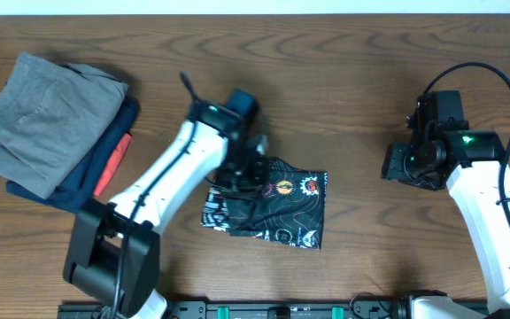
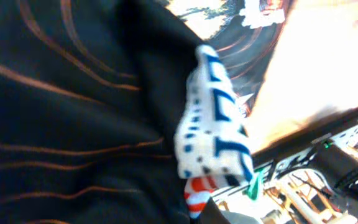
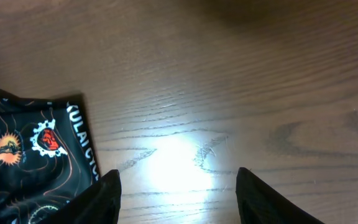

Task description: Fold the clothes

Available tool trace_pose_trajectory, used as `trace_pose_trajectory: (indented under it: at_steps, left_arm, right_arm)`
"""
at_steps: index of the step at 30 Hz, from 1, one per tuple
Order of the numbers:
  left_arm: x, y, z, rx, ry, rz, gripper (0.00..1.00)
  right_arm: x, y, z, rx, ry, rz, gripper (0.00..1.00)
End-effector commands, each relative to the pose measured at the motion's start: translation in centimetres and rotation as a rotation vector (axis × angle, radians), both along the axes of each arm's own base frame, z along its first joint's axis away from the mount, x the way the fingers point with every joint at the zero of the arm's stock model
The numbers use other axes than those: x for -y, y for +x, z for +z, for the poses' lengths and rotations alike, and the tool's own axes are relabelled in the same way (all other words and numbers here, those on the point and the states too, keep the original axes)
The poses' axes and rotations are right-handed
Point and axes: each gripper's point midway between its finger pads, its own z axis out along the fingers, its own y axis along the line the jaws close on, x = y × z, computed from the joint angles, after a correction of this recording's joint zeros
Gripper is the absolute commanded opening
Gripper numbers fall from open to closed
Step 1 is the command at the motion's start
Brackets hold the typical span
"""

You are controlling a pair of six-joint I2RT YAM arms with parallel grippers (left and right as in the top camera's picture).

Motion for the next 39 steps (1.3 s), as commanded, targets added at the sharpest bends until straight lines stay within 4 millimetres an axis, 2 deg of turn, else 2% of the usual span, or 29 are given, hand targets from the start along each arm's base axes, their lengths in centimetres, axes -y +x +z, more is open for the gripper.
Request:
trace_pose_trajectory:
  at_steps: [1,4,7,11,15,16,19,20,22,27,34,39]
  left_arm:
    - [2.5,-0.2,0.6,0.013,-0.026,0.036,0.06]
    - [4.6,0.2,0.8,0.067,-0.066,0.024,0.06]
    - [5.9,0.9,0.8,0.121,-0.069,0.038,0.06]
    - [6.7,0.6,0.8,0.135,-0.078,0.019,0.07]
    - [6.4,0.2,0.7,0.123,-0.066,0.016,0.06]
    - [6.3,0.1,0.7,0.118,-0.061,0.017,0.06]
    - [6.2,0.0,0.7,0.114,-0.057,0.016,0.06]
    - [6.2,0.0,0.7,0.115,-0.057,0.016,0.06]
    - [6.2,0.1,0.7,0.114,-0.056,0.018,0.06]
    - [5.9,-0.1,0.6,0.107,-0.045,0.014,0.06]
    - [4.7,-0.6,0.5,0.099,0.004,-0.003,0.06]
    - [4.1,-0.1,1.9,0.127,-0.014,0.009,0.06]
  right_arm:
    - [0.4,0.1,0.3,0.003,-0.016,0.003,0.57]
    - [0.4,-0.1,0.2,-0.007,-0.016,0.004,0.57]
    - [0.4,-0.4,0.0,-0.018,-0.016,0.004,0.57]
    - [0.4,-0.8,-0.4,-0.035,-0.017,0.003,0.57]
    - [-0.1,-1.8,-1.4,-0.08,0.008,0.011,0.51]
    - [-0.1,-2.1,-1.9,-0.099,0.006,0.012,0.48]
    - [-0.4,-3.0,-4.2,-0.143,0.027,0.016,0.25]
    - [-0.9,-3.1,-5.1,-0.149,0.054,0.022,0.14]
    - [-2.3,-3.4,-6.7,-0.155,0.125,0.043,0.02]
    - [-5.4,-4.1,-9.6,-0.154,0.251,0.107,0.01]
    - [-6.9,-4.9,-12.3,-0.169,0.251,0.159,0.02]
    - [-7.6,-5.3,-13.6,-0.205,0.249,0.167,0.01]
